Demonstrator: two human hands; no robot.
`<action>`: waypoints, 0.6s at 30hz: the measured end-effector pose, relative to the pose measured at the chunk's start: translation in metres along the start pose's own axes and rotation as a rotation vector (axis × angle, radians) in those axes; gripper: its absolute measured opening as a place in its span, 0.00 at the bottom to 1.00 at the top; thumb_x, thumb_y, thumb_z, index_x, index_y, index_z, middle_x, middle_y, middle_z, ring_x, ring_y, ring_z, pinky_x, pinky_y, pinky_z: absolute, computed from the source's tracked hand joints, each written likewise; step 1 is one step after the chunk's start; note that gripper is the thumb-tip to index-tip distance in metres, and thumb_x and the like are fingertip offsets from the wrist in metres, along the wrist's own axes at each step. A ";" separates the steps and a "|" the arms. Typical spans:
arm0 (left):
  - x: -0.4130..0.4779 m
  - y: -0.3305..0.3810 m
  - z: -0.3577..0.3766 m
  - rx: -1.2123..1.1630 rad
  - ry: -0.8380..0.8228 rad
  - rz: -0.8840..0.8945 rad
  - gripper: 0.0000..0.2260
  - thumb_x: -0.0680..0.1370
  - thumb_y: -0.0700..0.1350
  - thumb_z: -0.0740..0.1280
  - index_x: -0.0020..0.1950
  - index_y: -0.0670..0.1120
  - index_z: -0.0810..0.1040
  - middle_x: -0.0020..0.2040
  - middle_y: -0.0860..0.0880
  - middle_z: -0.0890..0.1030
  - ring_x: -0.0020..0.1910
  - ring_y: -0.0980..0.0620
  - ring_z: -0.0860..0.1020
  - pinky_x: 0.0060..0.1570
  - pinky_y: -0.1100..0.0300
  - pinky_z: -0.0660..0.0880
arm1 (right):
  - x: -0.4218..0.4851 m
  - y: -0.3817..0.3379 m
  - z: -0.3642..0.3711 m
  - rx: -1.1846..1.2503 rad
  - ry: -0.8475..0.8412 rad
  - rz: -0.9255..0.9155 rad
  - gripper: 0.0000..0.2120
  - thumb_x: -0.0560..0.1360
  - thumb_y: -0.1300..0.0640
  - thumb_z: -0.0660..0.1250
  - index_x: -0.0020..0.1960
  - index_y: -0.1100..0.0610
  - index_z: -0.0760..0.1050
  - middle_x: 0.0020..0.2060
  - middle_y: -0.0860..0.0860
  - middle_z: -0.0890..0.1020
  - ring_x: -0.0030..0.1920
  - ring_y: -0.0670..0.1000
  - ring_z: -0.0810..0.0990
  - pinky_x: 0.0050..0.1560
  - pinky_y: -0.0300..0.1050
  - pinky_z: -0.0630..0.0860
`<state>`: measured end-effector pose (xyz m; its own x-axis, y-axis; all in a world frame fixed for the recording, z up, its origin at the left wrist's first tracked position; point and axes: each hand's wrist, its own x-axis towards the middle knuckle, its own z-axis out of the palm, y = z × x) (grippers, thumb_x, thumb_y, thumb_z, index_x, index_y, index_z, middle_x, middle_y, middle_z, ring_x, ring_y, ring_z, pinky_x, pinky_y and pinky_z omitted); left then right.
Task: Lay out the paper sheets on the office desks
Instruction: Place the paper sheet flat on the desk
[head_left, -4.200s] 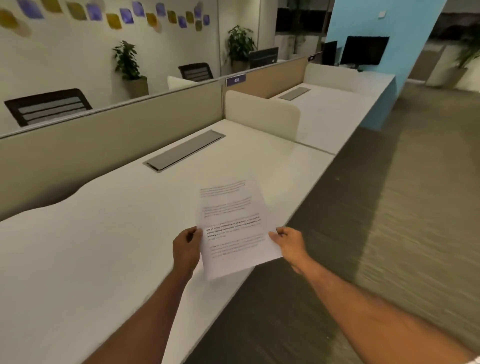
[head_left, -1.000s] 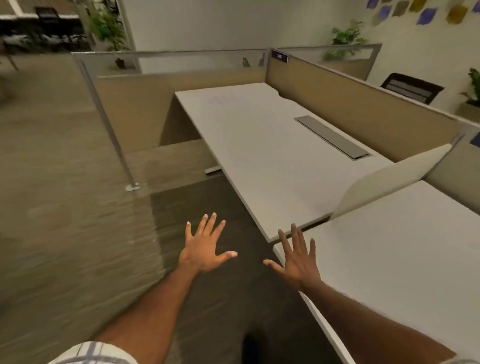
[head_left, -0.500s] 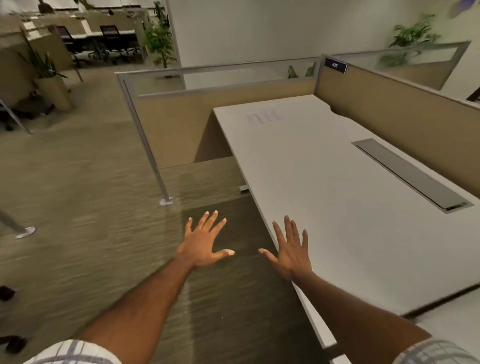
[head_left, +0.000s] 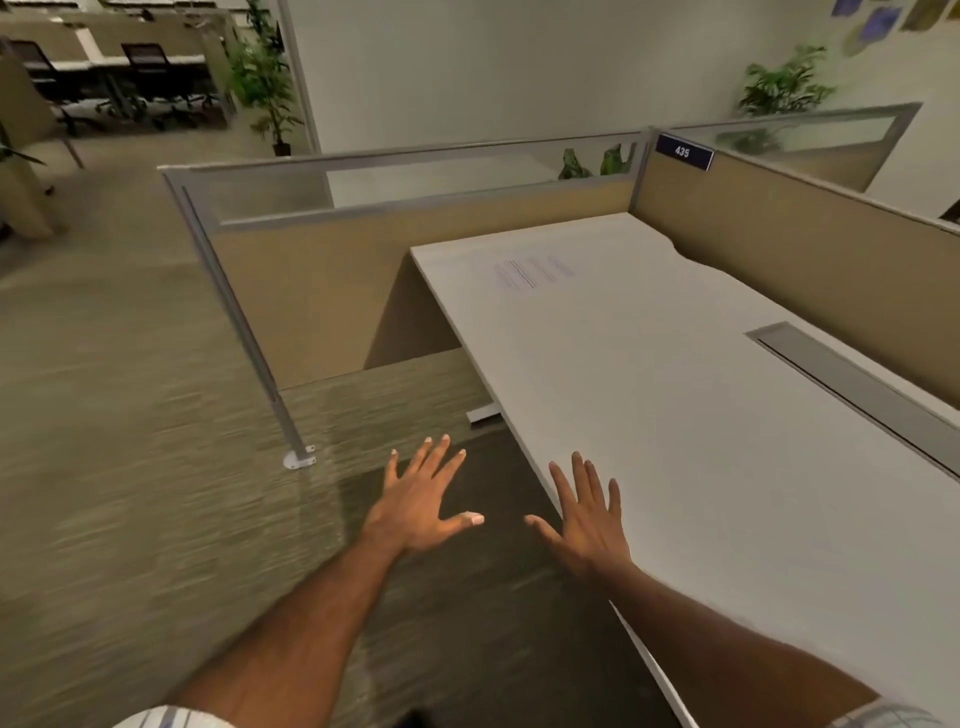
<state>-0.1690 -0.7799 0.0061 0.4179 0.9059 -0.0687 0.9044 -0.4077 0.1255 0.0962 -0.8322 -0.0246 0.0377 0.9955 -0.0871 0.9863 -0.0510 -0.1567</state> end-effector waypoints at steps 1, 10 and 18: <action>0.017 -0.014 -0.003 -0.001 -0.002 0.015 0.50 0.64 0.83 0.41 0.80 0.56 0.45 0.81 0.51 0.42 0.80 0.50 0.41 0.73 0.33 0.40 | 0.015 -0.007 -0.002 -0.001 0.006 0.020 0.42 0.71 0.22 0.38 0.78 0.41 0.35 0.77 0.50 0.31 0.77 0.54 0.30 0.74 0.63 0.29; 0.146 -0.100 -0.031 0.017 -0.017 0.163 0.49 0.65 0.82 0.43 0.80 0.56 0.46 0.81 0.52 0.43 0.80 0.50 0.41 0.74 0.34 0.40 | 0.136 -0.056 -0.018 0.059 0.039 0.185 0.41 0.73 0.24 0.42 0.79 0.43 0.37 0.78 0.51 0.33 0.78 0.53 0.32 0.73 0.60 0.28; 0.279 -0.143 -0.038 0.046 -0.084 0.209 0.49 0.66 0.81 0.45 0.80 0.55 0.45 0.81 0.51 0.41 0.79 0.49 0.39 0.74 0.34 0.37 | 0.272 -0.052 -0.010 0.119 0.100 0.245 0.42 0.73 0.24 0.42 0.79 0.44 0.39 0.78 0.50 0.33 0.76 0.52 0.29 0.71 0.56 0.24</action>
<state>-0.1853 -0.4644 0.0064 0.6002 0.7894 -0.1288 0.7998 -0.5917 0.1004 0.0573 -0.5585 -0.0302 0.2935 0.9551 -0.0403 0.9204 -0.2937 -0.2580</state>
